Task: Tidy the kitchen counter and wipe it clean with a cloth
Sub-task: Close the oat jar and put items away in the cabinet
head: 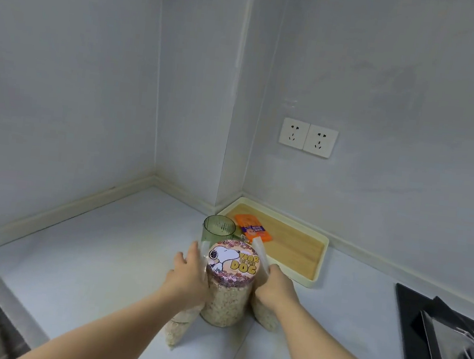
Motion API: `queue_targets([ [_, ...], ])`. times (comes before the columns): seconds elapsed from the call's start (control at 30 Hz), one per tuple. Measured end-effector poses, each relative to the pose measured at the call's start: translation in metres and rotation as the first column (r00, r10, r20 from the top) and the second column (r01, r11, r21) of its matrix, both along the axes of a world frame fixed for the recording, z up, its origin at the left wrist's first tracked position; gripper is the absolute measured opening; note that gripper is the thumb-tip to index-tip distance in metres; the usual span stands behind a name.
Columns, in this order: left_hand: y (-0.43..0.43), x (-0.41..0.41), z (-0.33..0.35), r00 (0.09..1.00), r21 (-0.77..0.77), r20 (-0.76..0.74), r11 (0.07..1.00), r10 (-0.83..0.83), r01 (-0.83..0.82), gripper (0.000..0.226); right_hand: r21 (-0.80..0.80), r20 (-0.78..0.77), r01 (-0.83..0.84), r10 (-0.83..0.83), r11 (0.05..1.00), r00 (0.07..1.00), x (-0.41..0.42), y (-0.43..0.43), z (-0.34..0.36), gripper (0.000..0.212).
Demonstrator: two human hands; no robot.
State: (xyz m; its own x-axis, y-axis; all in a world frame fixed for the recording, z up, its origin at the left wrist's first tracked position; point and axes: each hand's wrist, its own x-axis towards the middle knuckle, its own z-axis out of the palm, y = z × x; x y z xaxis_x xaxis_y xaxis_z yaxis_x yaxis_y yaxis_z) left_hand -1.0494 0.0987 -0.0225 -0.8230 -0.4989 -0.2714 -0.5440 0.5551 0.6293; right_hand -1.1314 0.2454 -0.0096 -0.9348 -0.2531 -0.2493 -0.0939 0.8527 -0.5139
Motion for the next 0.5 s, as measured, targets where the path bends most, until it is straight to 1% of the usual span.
queue_targets([
  [0.03,0.000,0.000,0.001,1.000,0.020,-0.005,1.000,0.009,-0.009,0.094,0.009,-0.020,0.020,-0.020,1.000,1.000,-0.001,0.000,0.000,0.030],
  [0.07,-0.002,0.000,0.002,1.000,0.004,-0.001,1.000,0.017,-0.017,0.085,0.011,-0.032,0.041,-0.040,0.999,0.999,-0.003,-0.001,0.000,0.028],
  [0.17,-0.006,-0.002,0.010,0.998,-0.114,0.034,0.993,0.045,-0.041,0.039,0.021,-0.049,0.082,-0.081,0.996,0.996,-0.008,-0.001,0.004,0.026],
  [0.2,-0.008,-0.002,0.012,0.997,-0.147,0.051,0.988,0.052,-0.044,0.033,0.019,-0.054,0.090,-0.089,0.996,0.995,-0.010,-0.001,0.005,0.025],
  [0.27,-0.012,-0.003,0.015,0.996,-0.193,0.076,0.980,0.055,-0.040,0.029,-0.001,-0.070,0.119,-0.119,0.993,0.990,-0.012,0.001,0.007,0.027],
  [0.33,-0.018,-0.002,0.017,0.995,-0.218,0.078,0.975,0.058,-0.039,0.021,-0.058,-0.079,0.163,-0.168,0.985,0.983,-0.012,0.002,0.009,0.033],
  [0.43,-0.031,-0.003,0.029,0.996,-0.216,0.026,0.973,0.087,-0.079,0.018,-0.160,-0.141,0.203,-0.226,0.966,0.964,-0.016,0.004,0.024,0.030],
  [0.5,-0.040,-0.005,0.047,0.995,-0.255,-0.039,0.962,0.094,-0.101,0.014,-0.226,-0.200,0.214,-0.260,0.950,0.945,-0.019,0.005,0.045,0.030],
])
